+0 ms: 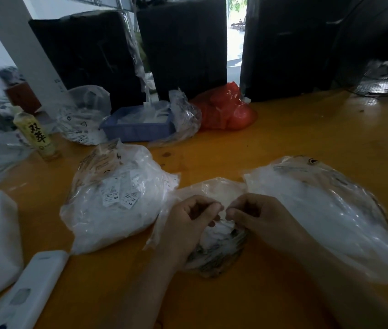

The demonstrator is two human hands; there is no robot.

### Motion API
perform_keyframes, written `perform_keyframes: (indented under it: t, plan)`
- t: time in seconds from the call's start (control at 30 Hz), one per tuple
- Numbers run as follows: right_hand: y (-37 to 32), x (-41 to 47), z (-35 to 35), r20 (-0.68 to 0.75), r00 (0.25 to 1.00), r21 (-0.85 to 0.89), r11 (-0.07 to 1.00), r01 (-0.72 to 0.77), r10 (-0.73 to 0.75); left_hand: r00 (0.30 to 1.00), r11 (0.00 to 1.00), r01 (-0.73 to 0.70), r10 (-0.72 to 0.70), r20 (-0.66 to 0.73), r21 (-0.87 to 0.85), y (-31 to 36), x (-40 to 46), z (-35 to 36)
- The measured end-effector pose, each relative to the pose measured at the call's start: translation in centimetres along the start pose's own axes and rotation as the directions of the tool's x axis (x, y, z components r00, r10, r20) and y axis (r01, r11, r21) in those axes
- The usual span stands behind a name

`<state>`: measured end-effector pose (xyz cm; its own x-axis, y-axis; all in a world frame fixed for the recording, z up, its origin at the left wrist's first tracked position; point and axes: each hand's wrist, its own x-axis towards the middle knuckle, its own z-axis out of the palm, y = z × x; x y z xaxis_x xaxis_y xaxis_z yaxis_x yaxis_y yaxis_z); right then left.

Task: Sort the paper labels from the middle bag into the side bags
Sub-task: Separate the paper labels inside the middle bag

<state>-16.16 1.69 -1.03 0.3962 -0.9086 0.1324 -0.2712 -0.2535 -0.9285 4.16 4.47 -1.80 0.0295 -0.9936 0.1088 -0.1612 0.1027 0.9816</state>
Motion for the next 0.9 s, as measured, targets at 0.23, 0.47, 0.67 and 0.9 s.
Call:
perform_keyframes:
  t: [0.23,0.47,0.67,0.9]
  plan:
    - [-0.1,-0.1,0.9,-0.044,0.99,-0.271,0.956,0.114,-0.131,0.995,0.999,0.022,-0.019,0.098,-0.027,0.4,0.0,-0.2]
    - [1.0,0.5,2.0,-0.116,0.97,-0.561,0.821,0.112,-0.212,0.983,0.964,0.11,-0.141,-0.114,-0.24,0.0,0.5,-0.8]
    - [1.3,1.1,2.9,-0.087,0.987,-0.735,0.677,0.027,-0.133,0.969,0.81,0.084,-0.202,-0.141,-0.581,0.3,1.2,-1.3]
    - [1.8,1.1,3.5,-0.023,0.997,-0.8,0.6,0.024,-0.071,0.978,0.772,0.083,-0.184,-0.097,-0.63,0.4,1.1,-1.0]
